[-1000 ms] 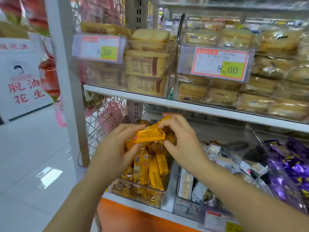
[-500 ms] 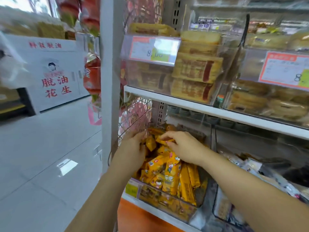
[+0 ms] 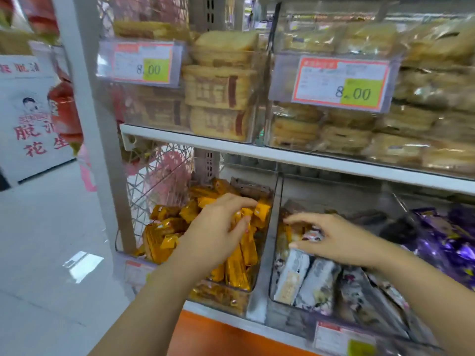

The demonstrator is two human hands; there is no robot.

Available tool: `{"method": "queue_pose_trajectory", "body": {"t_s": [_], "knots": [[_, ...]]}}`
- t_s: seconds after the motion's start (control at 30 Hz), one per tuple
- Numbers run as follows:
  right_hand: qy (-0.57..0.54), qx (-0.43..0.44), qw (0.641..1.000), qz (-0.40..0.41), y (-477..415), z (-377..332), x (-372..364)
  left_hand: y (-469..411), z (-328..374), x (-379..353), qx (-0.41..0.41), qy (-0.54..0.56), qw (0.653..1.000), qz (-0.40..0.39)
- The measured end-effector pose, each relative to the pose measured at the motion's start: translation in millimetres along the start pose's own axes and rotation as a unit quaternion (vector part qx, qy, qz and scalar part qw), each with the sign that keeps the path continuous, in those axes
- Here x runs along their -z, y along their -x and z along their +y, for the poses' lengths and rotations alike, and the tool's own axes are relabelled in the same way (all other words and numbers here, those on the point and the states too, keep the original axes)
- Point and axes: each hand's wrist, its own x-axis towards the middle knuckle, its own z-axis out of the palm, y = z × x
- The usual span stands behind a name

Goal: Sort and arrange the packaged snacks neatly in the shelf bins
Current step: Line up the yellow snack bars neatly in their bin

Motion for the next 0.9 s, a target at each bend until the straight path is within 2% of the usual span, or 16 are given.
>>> {"method": "queue_pose_trajectory", "body": {"t_s": [0.13,0.23,0.33,0.43,0.53,0.6,0.77,0.9], "knots": [[0.051,-0.003,0.999,-0.009,15,17,4,-1,27,-21,-0.05,-0.001,0.996,-0.072],[0.107,-0.013,0.994,-0.002,23,27,9,1,37,-32,-0.07,-0.102,0.981,-0.147],[0.094,-0.033,0.994,-0.041,30,33,19,1,40,-39,-0.062,-0.17,0.965,-0.19],[0.056,-0.027,0.996,-0.063,27,29,27,0,36,-40,-0.08,-0.135,0.972,-0.177],[0.031,-0.026,0.999,0.015,6,23,30,-3,30,-38,-0.083,-0.053,0.986,-0.132],[0.051,-0.037,0.998,0.022,-14,23,28,-5,26,-34,-0.074,-0.014,0.992,-0.097],[0.114,-0.064,0.988,-0.081,-55,36,11,-7,15,-25,-0.061,0.009,0.998,-0.034],[0.085,-0.076,0.988,-0.105,-75,37,4,-7,9,-23,-0.062,0.013,0.998,-0.017]]}}
